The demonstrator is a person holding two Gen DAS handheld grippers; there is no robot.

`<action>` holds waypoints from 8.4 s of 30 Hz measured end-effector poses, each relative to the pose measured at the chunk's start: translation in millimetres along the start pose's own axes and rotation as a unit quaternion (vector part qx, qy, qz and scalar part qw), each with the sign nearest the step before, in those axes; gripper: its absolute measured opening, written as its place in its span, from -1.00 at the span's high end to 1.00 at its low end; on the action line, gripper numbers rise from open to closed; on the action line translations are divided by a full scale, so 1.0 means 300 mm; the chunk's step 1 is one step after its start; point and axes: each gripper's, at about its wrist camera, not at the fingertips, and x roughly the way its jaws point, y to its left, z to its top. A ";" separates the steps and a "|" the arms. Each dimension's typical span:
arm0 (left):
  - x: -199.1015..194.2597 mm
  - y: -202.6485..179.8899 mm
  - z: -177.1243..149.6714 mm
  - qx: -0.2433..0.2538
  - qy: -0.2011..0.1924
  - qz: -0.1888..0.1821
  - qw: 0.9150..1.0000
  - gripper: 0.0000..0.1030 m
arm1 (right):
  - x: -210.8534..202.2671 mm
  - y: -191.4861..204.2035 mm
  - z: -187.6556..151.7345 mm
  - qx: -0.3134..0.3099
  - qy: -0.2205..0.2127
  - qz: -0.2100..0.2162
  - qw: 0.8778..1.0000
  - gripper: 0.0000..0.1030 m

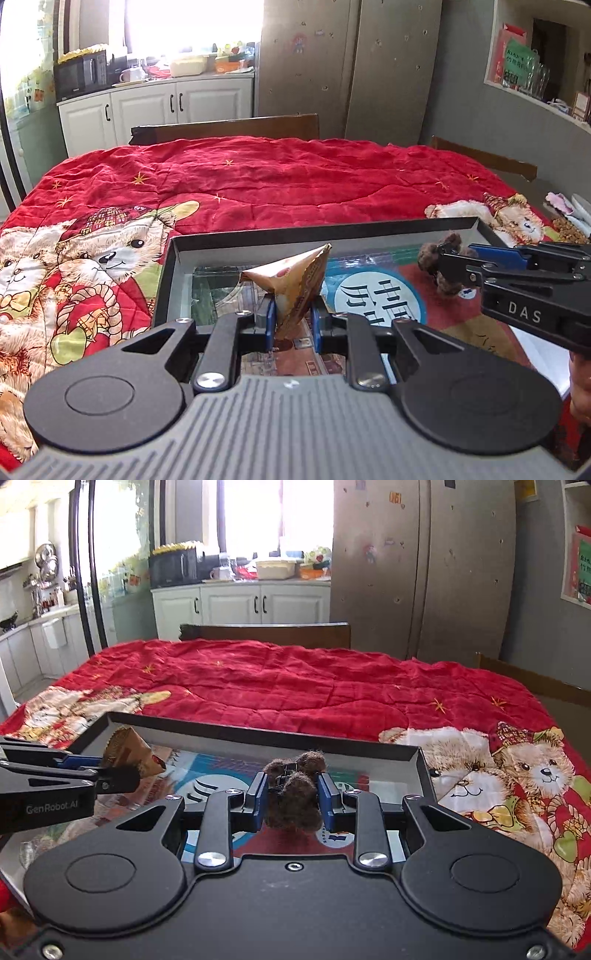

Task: Organize objects

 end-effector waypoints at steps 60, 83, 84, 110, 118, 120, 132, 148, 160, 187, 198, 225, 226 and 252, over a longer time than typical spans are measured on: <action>-0.596 -0.037 -0.358 0.158 -0.057 -0.099 0.981 -0.51 | -0.732 0.058 -0.429 -0.044 -0.005 0.070 0.997 0.45; -0.544 -0.093 -0.475 0.256 -0.015 -0.181 0.949 0.38 | -0.700 0.105 -0.564 -0.040 0.050 0.089 0.994 0.45; -0.540 -0.095 -0.474 0.259 -0.015 -0.182 0.949 0.38 | -0.695 0.110 -0.564 -0.043 0.050 0.088 0.994 0.42; -0.524 -0.103 -0.449 0.251 -0.006 -0.195 0.948 0.79 | -0.677 0.146 -0.533 -0.051 0.029 0.106 0.993 0.79; -0.572 -0.080 -0.409 0.226 -0.023 -0.206 0.952 0.80 | -0.701 0.139 -0.505 -0.048 0.013 0.105 0.993 0.79; -0.586 -0.076 -0.397 0.221 -0.030 -0.207 0.953 0.80 | -0.708 0.135 -0.494 -0.048 0.009 0.105 0.993 0.79; -0.635 -0.055 -0.291 0.184 -0.078 -0.209 0.957 0.80 | -0.748 0.102 -0.396 -0.046 -0.050 0.095 0.993 0.79; -0.508 -0.066 -0.108 0.135 -0.119 -0.167 0.969 0.80 | -0.604 0.016 -0.164 -0.043 -0.101 0.044 0.993 0.79; -0.349 -0.102 -0.011 0.136 -0.107 -0.129 0.976 0.80 | -0.361 -0.043 -0.093 -0.028 -0.073 0.008 0.997 0.79; -0.073 -0.205 0.051 0.169 -0.071 -0.061 0.981 0.80 | -0.021 -0.118 -0.038 -0.010 -0.008 -0.023 1.000 0.79; -0.012 -0.232 0.021 0.182 -0.048 -0.058 0.980 0.79 | 0.003 -0.091 -0.039 -0.035 0.005 -0.010 0.999 0.79; -0.099 -0.236 0.023 0.175 -0.055 -0.077 0.980 -0.16 | -0.021 -0.093 -0.034 -0.038 0.008 -0.010 0.999 0.41; -0.108 -0.235 0.023 0.174 -0.057 -0.077 0.980 -0.17 | -0.030 -0.095 -0.033 -0.035 0.006 -0.010 0.999 0.41; -0.467 -0.076 -0.172 0.151 -0.059 -0.092 0.982 -0.21 | -0.479 -0.026 -0.166 -0.036 -0.017 0.054 0.998 0.41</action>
